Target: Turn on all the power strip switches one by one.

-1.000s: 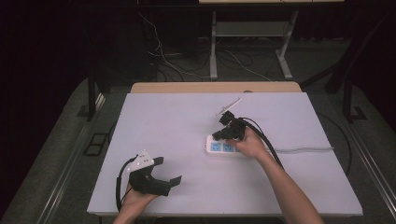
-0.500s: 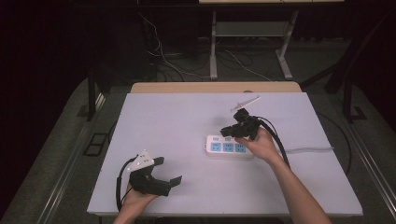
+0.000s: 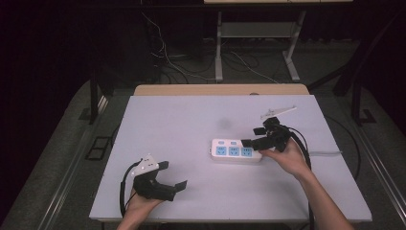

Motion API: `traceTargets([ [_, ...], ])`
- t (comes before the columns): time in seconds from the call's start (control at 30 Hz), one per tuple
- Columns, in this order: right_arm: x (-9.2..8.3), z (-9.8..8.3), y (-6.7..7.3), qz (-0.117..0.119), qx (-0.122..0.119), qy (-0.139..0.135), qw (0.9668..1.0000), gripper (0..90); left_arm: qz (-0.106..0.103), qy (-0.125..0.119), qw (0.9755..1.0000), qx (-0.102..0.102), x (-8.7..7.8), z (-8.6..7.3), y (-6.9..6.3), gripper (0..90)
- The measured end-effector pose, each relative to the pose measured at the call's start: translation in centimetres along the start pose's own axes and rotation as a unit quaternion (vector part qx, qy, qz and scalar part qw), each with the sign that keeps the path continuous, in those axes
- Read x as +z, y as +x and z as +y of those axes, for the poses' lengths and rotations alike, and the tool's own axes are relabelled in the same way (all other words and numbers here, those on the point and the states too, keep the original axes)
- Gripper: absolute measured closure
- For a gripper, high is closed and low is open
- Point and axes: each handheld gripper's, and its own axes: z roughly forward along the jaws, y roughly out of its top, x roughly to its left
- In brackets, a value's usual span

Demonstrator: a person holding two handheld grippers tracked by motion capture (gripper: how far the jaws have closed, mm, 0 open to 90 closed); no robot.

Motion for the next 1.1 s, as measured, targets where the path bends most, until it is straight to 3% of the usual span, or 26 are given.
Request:
traceTargets([
  [0.13, -1.2, -1.2, 0.0, -0.004, 0.010, -0.004, 0.9999, 0.4, 0.000, 0.000, 1.0000, 0.000, 0.0, 0.0, 0.0, 0.0],
  [0.67, -5.9, -7.4, -0.1, -0.011, 0.039, -0.048, 0.9980, 0.4, 0.000, 0.000, 1.0000, -0.003, 0.2, 0.0, -0.1, 0.0],
  [1.1, -6.9, -11.3, 0.4, -0.025, 0.054, -0.068, 0.9959, 0.5, 0.001, 0.000, 1.0000, -0.002, 0.2, 0.0, -0.1, 0.0],
])
